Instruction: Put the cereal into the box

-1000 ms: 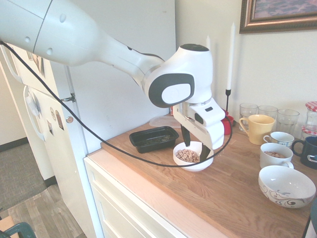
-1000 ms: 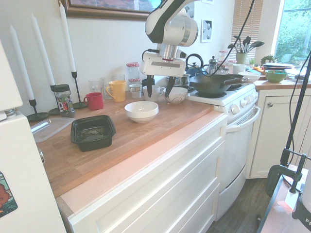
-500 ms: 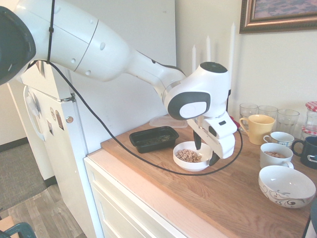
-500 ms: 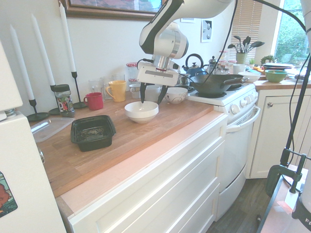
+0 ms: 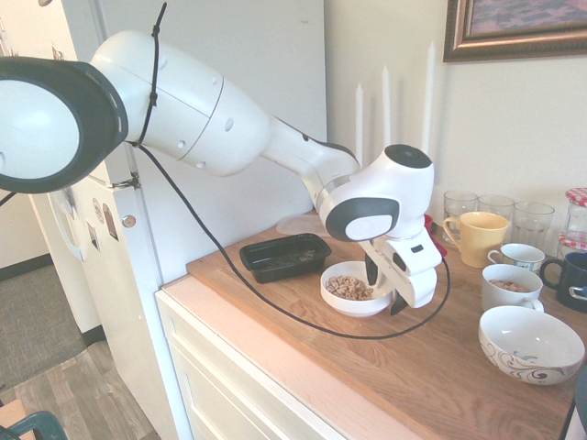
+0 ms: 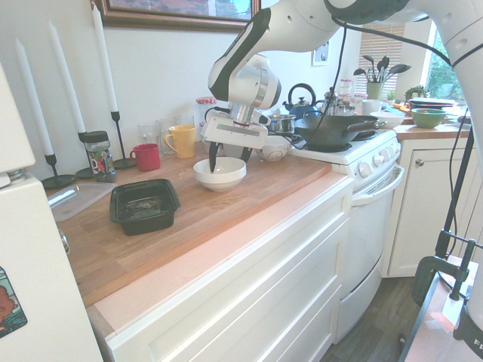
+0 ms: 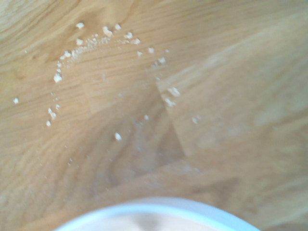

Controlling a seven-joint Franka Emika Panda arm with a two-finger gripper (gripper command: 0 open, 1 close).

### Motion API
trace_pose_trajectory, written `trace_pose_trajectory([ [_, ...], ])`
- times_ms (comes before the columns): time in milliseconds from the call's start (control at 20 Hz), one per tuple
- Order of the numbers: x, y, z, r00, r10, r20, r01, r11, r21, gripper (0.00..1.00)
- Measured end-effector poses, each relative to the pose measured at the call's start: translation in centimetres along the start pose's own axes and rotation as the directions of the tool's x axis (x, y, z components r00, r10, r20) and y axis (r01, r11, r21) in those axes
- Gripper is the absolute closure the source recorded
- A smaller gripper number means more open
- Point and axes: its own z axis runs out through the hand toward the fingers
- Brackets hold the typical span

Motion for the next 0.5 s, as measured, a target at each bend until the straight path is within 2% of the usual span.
trace_pose_trajectory([
  [500,0.07,-0.27,0.65,1.0,0.004,0.011,-0.004,1.0,0.002,1.0],
])
